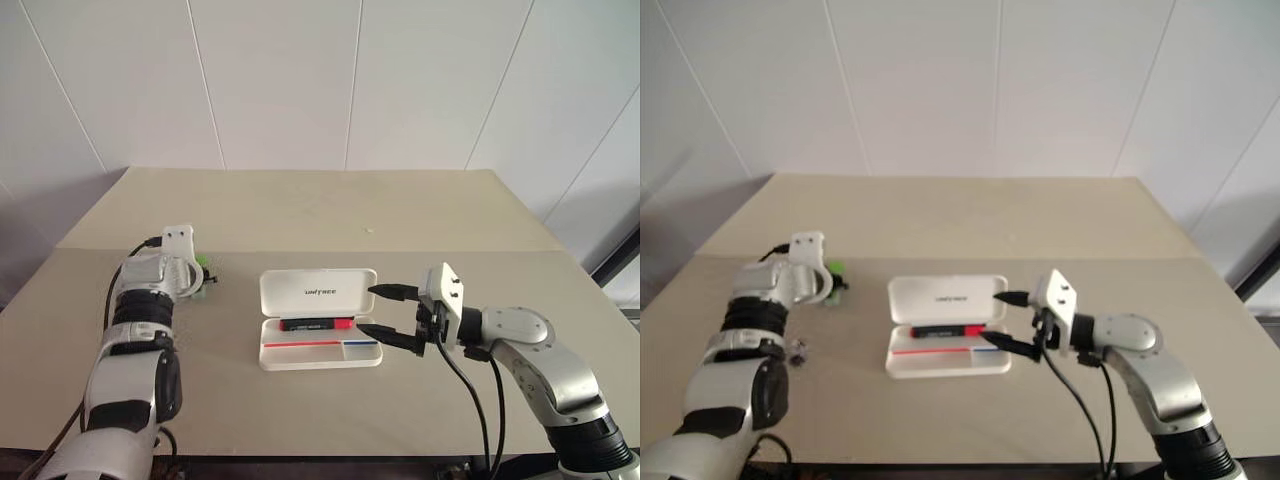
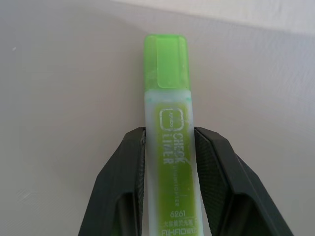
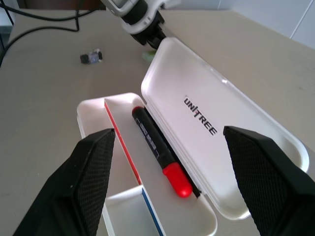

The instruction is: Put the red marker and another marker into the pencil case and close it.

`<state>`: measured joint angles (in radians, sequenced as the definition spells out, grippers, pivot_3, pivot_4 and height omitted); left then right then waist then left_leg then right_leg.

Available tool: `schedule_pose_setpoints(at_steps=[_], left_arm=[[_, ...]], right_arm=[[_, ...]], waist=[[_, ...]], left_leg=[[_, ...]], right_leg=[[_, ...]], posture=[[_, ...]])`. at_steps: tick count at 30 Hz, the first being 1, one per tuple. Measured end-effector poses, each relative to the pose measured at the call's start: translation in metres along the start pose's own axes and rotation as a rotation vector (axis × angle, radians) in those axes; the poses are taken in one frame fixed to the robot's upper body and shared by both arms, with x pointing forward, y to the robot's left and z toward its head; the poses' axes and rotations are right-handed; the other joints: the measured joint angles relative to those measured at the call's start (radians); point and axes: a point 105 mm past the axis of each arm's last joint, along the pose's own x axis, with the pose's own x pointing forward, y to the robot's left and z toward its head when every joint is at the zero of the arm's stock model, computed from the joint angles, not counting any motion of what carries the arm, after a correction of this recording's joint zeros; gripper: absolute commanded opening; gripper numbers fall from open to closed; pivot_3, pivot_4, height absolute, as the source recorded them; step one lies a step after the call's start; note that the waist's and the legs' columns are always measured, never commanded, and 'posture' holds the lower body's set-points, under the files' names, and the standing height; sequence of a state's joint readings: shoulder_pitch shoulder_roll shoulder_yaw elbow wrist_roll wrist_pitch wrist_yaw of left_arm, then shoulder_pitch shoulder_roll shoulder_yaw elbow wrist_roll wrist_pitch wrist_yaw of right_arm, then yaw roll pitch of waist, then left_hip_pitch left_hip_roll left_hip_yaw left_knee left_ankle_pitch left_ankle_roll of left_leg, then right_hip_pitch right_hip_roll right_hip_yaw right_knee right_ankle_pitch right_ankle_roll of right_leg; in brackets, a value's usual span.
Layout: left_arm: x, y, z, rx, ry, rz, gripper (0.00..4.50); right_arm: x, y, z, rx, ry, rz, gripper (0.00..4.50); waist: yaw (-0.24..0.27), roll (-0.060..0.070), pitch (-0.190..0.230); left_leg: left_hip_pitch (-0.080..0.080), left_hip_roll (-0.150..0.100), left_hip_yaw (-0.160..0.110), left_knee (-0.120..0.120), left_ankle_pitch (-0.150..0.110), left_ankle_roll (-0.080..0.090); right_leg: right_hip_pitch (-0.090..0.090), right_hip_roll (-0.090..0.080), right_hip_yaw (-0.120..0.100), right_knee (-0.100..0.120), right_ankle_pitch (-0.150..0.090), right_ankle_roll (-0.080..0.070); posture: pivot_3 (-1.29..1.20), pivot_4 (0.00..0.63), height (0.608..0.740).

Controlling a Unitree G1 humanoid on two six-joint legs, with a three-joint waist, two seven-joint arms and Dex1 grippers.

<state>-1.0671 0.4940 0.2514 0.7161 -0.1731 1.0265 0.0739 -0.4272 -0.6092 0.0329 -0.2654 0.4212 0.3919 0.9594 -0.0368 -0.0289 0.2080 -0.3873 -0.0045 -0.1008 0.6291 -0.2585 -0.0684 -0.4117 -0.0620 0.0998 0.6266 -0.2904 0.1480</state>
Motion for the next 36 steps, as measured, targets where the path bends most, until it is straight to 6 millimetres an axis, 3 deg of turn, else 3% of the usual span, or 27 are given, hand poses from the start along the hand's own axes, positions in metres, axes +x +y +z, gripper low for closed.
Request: schedule_pose_setpoints(at_steps=[8,16,23,29,32,36], left_arm=[[-0.023,0.011,-0.006,0.165,-0.089,-0.146,1.15],[-0.059,0.021,0.036,0.350,-0.308,-0.304,1.15],[-0.093,-0.014,0.050,0.505,-0.458,-0.641,1.15],[-0.118,-0.045,0.037,0.678,-0.418,-0.920,1.15],[-0.143,-0.067,0.030,0.726,-0.413,-1.119,1.15],[-0.168,-0.088,0.022,0.783,-0.391,-1.292,1.15]], right_arm=[[-0.001,-0.001,0.000,0.000,0.003,-0.003,4.50],[-0.013,-0.001,0.000,0.023,-0.011,-0.015,4.50],[-0.030,-0.003,0.026,0.024,-0.134,0.007,4.50],[-0.049,-0.009,0.057,-0.014,-0.234,0.057,4.50],[-0.066,-0.010,0.062,-0.026,-0.236,0.105,4.50],[-0.081,-0.009,0.055,-0.020,-0.192,0.152,4.50]], waist=[[0.008,-0.001,0.000],[0.011,-0.001,0.000],[0.009,-0.001,0.001],[0.007,-0.001,0.001],[0.008,-0.001,0.002],[0.008,-0.001,0.002]], left_leg=[[0.000,0.000,0.000,0.000,0.000,0.000],[-0.001,0.000,0.000,0.000,0.000,0.000],[-0.001,0.000,0.000,0.000,0.000,0.000],[-0.001,0.001,0.000,0.000,0.000,0.001],[-0.002,0.001,0.000,0.000,0.000,0.001],[-0.002,0.001,0.001,0.001,-0.001,0.002]], right_leg=[[0.000,0.000,0.000,0.000,0.000,-0.001],[0.000,0.000,0.000,-0.002,0.000,-0.001],[0.000,0.000,0.000,-0.002,0.000,-0.001],[0.000,0.000,0.000,-0.001,0.000,-0.001],[0.001,0.000,0.000,-0.003,0.000,-0.001],[0.001,0.000,0.000,-0.004,0.000,-0.001]], posture=[[0.00,0.150,0.740],[0.00,0.150,0.740],[0.00,0.150,0.740],[0.00,0.150,0.740],[0.00,0.150,0.740],[0.00,0.150,0.740]])
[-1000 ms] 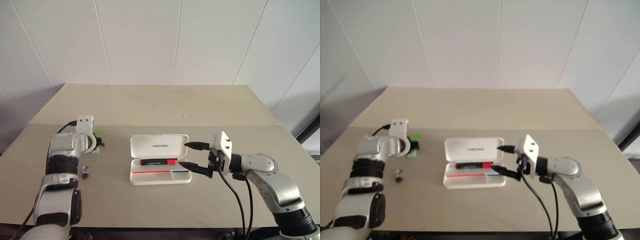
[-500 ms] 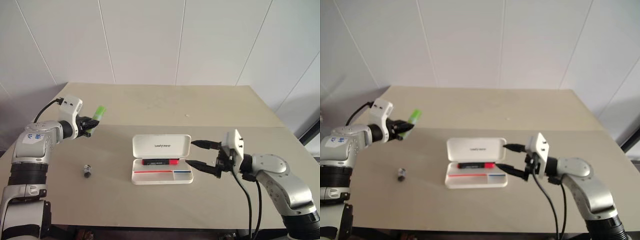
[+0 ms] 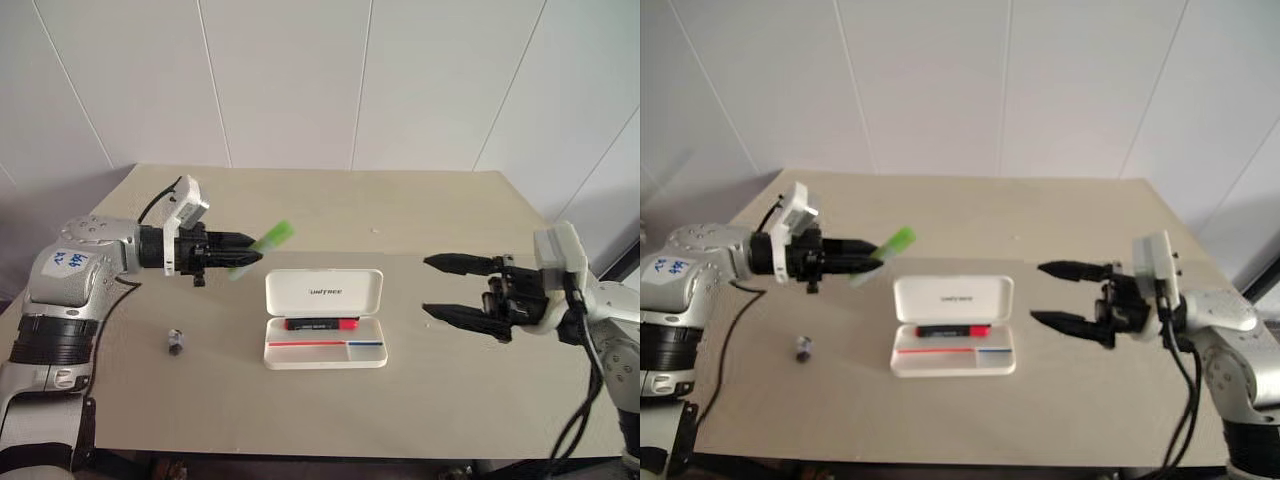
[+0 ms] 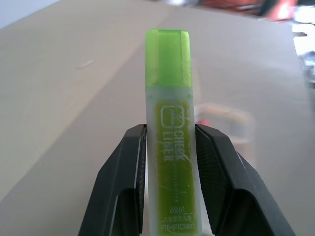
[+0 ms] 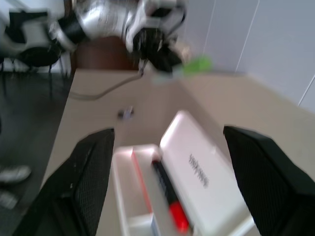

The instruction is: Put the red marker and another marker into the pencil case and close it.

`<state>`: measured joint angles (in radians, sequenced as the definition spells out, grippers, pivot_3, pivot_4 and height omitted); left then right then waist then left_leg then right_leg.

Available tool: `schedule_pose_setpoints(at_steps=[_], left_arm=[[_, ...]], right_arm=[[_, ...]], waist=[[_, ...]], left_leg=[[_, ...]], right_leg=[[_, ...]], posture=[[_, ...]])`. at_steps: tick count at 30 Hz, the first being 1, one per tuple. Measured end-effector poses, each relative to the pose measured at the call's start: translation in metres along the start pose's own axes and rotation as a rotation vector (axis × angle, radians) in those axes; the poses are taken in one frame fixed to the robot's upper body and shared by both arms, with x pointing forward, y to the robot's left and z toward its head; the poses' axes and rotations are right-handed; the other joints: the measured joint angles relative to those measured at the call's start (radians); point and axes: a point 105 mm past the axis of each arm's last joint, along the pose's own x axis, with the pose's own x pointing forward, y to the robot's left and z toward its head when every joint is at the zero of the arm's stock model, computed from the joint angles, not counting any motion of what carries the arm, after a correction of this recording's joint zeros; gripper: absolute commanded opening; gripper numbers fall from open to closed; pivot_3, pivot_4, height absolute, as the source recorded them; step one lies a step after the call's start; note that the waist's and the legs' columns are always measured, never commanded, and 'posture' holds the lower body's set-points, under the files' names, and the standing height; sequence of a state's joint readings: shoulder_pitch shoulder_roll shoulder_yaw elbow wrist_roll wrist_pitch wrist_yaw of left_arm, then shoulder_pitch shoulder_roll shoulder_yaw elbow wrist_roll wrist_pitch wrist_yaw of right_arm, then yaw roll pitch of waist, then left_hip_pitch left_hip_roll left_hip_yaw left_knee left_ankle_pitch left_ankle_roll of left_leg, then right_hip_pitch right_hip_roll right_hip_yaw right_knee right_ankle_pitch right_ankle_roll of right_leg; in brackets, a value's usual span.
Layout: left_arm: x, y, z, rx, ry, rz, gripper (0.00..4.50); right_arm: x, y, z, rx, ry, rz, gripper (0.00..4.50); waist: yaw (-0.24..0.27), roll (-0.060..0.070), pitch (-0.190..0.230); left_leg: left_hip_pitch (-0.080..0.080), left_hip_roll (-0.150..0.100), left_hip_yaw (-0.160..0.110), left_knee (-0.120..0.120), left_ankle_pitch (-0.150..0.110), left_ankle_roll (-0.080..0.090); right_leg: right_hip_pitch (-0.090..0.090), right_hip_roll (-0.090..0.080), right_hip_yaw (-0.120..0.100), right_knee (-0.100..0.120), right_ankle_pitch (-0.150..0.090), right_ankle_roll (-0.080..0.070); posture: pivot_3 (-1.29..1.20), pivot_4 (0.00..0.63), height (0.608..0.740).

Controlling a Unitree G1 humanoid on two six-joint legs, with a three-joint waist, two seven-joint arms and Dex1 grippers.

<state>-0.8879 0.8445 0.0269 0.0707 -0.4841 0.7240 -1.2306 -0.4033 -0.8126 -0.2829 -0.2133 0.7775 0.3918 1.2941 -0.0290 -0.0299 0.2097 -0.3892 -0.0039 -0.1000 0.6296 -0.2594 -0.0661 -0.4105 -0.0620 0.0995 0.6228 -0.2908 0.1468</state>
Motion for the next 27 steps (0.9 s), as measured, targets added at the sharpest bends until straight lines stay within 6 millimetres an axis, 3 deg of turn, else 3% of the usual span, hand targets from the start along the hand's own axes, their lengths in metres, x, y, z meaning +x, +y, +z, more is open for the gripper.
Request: schedule_pose_setpoints(at_steps=[7,19,27], left_arm=[[0.017,-0.022,-0.005,-0.043,0.052,-0.164,1.15],[0.058,-0.029,-0.051,-0.032,0.270,-0.221,1.15],[0.072,-0.029,-0.067,0.016,0.386,-0.266,1.15]], right_arm=[[-0.019,0.003,-0.012,0.017,0.094,0.040,4.50],[-0.021,0.014,-0.027,0.045,0.137,0.014,4.50],[-0.018,0.018,-0.032,0.052,0.136,-0.019,4.50]], waist=[[-0.005,0.001,0.001],[0.001,0.000,0.001],[0.000,0.001,0.001]], left_leg=[[0.001,0.000,0.000,0.001,0.000,0.000],[0.000,0.000,0.000,0.002,0.000,0.000],[0.001,0.000,0.000,0.002,0.000,0.000]], right_leg=[[0.000,0.001,0.000,0.002,0.000,0.000],[0.000,0.001,0.000,0.002,0.000,0.000],[0.000,0.001,0.000,0.002,0.000,0.000]], posture=[[0.00,0.150,0.740],[0.00,0.150,0.740],[0.00,0.150,0.740]])
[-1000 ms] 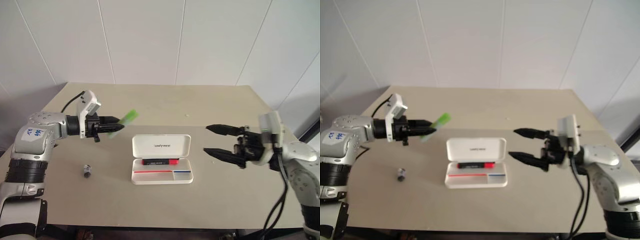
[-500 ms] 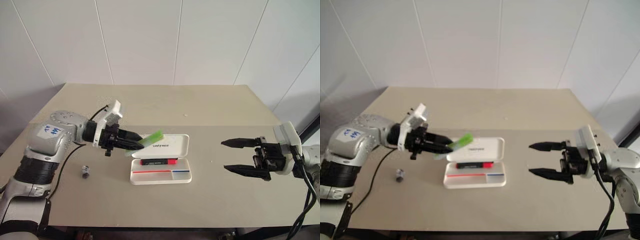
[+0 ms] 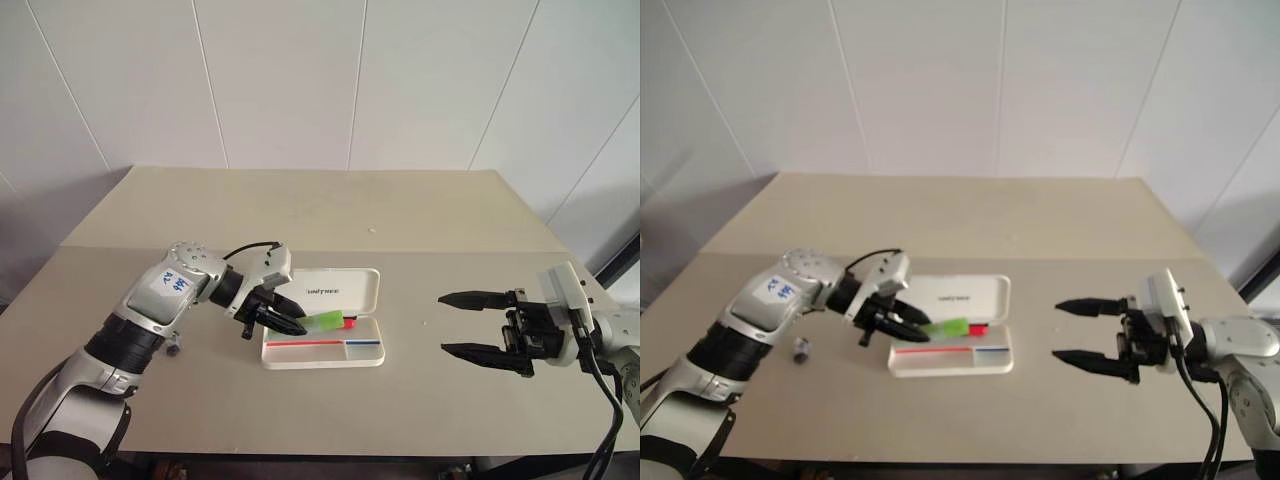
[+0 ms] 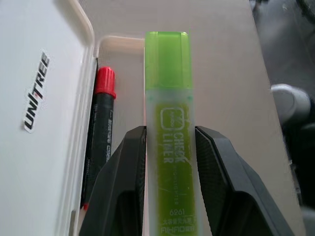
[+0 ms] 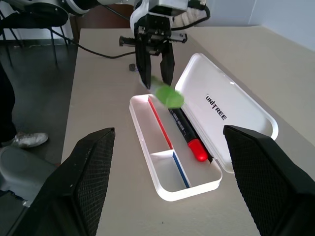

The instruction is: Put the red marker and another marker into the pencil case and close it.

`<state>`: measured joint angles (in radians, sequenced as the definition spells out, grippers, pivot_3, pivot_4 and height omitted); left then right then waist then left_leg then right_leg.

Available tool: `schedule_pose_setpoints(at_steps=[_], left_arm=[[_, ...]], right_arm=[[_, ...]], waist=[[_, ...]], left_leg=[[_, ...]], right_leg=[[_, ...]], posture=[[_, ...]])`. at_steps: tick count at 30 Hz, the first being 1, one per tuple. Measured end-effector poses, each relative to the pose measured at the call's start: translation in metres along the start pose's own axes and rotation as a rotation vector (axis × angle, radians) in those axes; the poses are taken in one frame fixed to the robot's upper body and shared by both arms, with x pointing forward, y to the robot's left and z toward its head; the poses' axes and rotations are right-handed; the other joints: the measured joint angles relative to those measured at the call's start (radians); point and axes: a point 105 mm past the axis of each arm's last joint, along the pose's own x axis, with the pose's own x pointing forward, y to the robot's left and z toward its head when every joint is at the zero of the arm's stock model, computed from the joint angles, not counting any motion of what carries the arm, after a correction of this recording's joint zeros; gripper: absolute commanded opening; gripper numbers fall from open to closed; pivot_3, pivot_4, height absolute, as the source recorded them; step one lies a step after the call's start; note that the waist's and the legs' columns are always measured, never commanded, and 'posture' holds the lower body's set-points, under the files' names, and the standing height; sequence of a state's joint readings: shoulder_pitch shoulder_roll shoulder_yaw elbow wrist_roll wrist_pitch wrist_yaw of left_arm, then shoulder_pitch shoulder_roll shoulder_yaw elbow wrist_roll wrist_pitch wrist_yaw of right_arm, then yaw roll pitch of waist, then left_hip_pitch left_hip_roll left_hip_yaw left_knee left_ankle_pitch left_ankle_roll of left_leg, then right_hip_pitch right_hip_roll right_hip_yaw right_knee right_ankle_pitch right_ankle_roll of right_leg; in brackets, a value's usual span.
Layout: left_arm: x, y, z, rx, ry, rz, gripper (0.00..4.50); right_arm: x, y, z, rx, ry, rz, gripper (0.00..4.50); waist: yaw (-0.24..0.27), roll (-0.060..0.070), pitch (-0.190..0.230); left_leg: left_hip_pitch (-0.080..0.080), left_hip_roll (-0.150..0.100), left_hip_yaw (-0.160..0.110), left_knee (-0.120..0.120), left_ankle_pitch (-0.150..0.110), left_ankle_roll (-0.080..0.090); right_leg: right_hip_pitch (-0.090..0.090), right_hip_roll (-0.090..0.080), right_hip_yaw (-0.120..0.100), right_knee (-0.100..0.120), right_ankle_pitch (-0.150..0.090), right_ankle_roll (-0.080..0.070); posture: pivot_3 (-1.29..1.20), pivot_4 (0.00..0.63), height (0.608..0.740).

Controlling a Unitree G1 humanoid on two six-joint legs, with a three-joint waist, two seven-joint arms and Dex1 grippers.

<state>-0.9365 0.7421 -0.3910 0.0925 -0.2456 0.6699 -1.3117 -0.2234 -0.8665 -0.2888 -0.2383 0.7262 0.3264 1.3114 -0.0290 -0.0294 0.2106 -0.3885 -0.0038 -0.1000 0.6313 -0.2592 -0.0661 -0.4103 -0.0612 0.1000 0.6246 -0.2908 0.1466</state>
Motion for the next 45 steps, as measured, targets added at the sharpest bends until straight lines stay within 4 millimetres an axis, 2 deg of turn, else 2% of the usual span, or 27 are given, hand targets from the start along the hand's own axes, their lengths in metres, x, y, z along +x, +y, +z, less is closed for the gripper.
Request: schedule_pose_setpoints(at_steps=[7,25,40,41,44,45], left_arm=[[0.011,0.000,-0.015,0.038,0.097,-0.040,1.15],[0.020,-0.002,-0.002,0.089,0.132,-0.035,1.15],[0.025,-0.001,-0.011,0.048,0.175,-0.012,1.15],[0.026,-0.001,-0.012,0.046,0.175,-0.013,1.88],[0.027,-0.003,-0.014,0.041,0.176,-0.020,2.64],[0.028,-0.004,-0.015,0.039,0.176,-0.023,3.01]], right_arm=[[0.001,0.005,-0.005,0.018,0.007,-0.026,4.50],[-0.002,0.008,-0.005,0.015,0.012,-0.050,4.50],[-0.002,0.007,-0.006,0.014,0.018,-0.068,4.50],[-0.002,0.007,-0.006,0.014,0.018,-0.068,4.50],[-0.002,0.007,-0.006,0.015,0.019,-0.068,4.50],[-0.002,0.007,-0.006,0.015,0.019,-0.068,4.50]], waist=[[0.001,0.000,0.000],[0.001,0.000,0.000],[0.001,0.000,0.000],[0.001,0.000,0.000],[0.001,0.000,0.000],[0.001,0.000,0.000]], left_leg=[[0.000,0.000,0.000,0.000,0.000,0.000],[0.000,0.000,0.000,0.001,0.000,0.000],[0.000,0.000,0.000,0.001,0.000,0.000],[0.000,0.000,0.000,0.001,0.000,0.000],[0.000,0.000,0.000,0.001,0.000,0.000],[0.000,0.000,0.000,0.001,0.000,0.000]], right_leg=[[0.000,0.000,0.000,0.000,0.000,0.000],[0.000,0.000,0.000,0.001,0.000,0.000],[0.000,0.000,0.000,0.001,0.000,0.000],[0.000,0.000,0.000,0.001,0.000,0.000],[0.000,0.000,0.000,0.001,0.000,0.000],[0.000,0.000,0.000,0.001,0.000,0.000]], posture=[[0.00,0.150,0.740],[0.00,0.150,0.740],[0.00,0.150,0.740],[0.00,0.150,0.740],[0.00,0.150,0.740],[0.00,0.150,0.740]])
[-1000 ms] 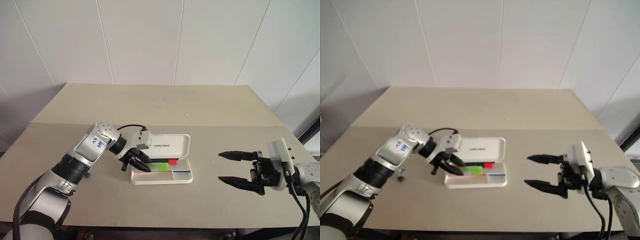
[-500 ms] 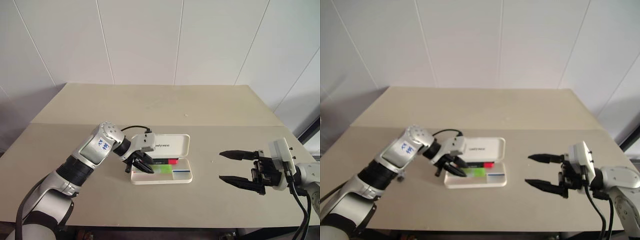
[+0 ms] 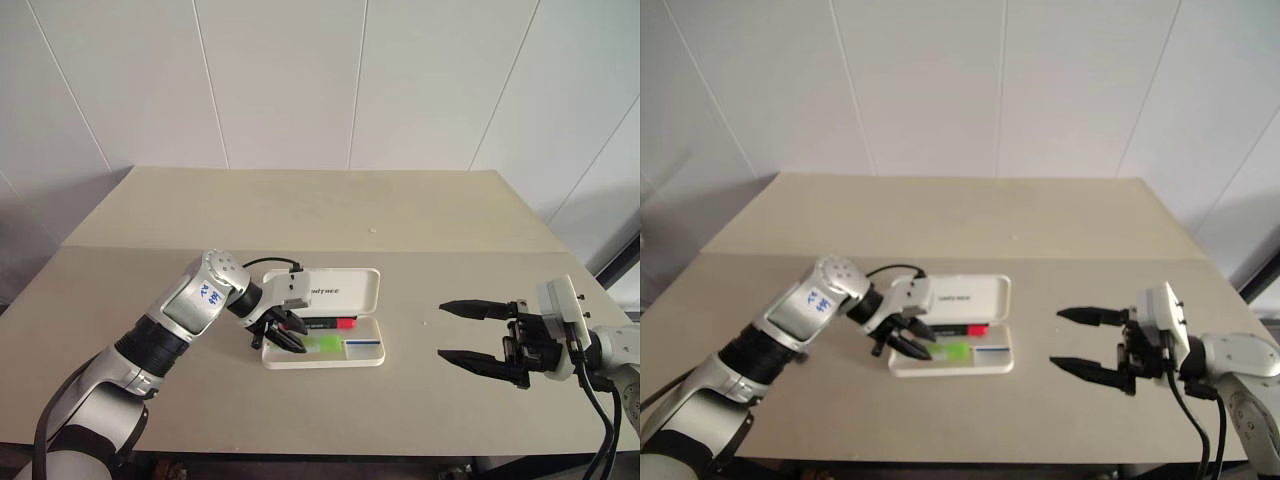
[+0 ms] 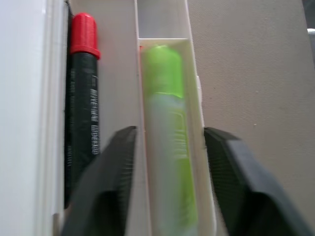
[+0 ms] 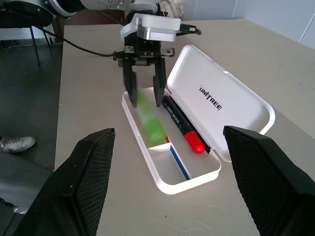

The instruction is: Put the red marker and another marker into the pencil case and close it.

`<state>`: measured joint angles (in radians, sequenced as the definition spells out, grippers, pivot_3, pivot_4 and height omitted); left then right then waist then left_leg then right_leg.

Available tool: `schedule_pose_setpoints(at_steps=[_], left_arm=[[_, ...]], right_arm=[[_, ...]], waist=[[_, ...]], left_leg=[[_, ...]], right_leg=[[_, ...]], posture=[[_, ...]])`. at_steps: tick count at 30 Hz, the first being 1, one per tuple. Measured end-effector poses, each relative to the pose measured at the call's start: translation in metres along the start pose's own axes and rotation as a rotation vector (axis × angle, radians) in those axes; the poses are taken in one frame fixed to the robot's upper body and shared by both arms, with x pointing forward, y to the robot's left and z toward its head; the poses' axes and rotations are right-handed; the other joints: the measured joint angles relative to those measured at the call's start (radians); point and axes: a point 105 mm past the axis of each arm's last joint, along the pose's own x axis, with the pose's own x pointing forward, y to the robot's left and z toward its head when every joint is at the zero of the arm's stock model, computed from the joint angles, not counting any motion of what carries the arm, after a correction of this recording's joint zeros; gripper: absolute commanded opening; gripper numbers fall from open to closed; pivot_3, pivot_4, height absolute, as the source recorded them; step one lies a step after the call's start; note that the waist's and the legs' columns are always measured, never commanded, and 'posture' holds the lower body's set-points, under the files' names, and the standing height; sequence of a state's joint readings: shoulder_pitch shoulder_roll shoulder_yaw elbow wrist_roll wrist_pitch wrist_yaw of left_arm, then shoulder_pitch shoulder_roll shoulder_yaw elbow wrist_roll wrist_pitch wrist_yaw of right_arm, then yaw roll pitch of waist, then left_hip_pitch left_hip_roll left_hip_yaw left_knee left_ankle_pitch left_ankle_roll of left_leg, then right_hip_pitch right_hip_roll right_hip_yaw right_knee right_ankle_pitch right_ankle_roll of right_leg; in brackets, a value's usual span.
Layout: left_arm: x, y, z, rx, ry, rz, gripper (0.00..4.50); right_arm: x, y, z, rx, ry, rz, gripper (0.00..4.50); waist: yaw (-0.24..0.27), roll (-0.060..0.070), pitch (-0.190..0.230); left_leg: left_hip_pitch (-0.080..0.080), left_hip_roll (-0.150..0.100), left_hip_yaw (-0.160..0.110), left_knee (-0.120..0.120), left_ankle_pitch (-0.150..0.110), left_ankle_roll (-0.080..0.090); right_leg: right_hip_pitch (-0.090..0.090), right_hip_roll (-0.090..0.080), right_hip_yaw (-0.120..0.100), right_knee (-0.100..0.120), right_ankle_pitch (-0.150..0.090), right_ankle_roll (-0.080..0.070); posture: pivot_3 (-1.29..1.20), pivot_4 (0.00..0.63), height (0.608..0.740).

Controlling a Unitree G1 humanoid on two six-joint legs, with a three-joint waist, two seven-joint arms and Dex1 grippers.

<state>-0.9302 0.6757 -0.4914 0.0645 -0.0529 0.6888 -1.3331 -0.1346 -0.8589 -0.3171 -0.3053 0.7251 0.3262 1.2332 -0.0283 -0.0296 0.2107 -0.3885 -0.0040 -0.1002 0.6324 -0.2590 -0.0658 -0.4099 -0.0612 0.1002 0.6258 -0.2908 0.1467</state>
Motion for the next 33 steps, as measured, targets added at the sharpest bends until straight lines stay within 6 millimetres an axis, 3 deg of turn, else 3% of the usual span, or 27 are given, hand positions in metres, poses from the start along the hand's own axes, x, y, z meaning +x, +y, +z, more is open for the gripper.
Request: schedule_pose_setpoints(at_steps=[5,15,21,33], left_arm=[[0.002,-0.002,0.002,-0.003,-0.004,-0.007,4.49],[-0.005,0.001,0.013,-0.022,-0.064,0.056,4.49],[0.002,0.005,-0.003,-0.067,-0.047,0.112,4.49],[0.004,0.011,-0.015,-0.043,-0.007,0.194,4.49]], right_arm=[[0.000,0.000,0.000,-0.001,0.000,0.000,4.50],[0.000,-0.001,0.000,-0.003,0.000,-0.001,4.50],[0.006,-0.008,0.002,-0.020,-0.011,0.015,4.50],[0.010,-0.010,0.001,-0.021,-0.010,0.027,4.50]], waist=[[0.000,0.000,0.000],[-0.001,0.000,0.000],[0.000,0.000,0.000],[-0.001,0.000,0.000]], left_leg=[[0.000,0.000,0.000,0.001,0.000,0.000],[0.001,0.000,0.000,0.001,0.000,0.000],[0.001,0.000,0.000,0.001,0.000,0.000],[0.002,0.000,0.000,0.001,0.000,0.000]], right_leg=[[0.000,0.000,0.000,0.000,0.000,0.000],[0.000,0.000,0.000,0.001,0.000,0.000],[0.001,0.000,0.000,0.001,0.000,0.000],[0.001,0.000,0.001,0.001,0.000,0.000]], posture=[[0.00,0.150,0.740],[0.00,0.150,0.740],[0.00,0.150,0.740],[0.00,0.150,0.740]])
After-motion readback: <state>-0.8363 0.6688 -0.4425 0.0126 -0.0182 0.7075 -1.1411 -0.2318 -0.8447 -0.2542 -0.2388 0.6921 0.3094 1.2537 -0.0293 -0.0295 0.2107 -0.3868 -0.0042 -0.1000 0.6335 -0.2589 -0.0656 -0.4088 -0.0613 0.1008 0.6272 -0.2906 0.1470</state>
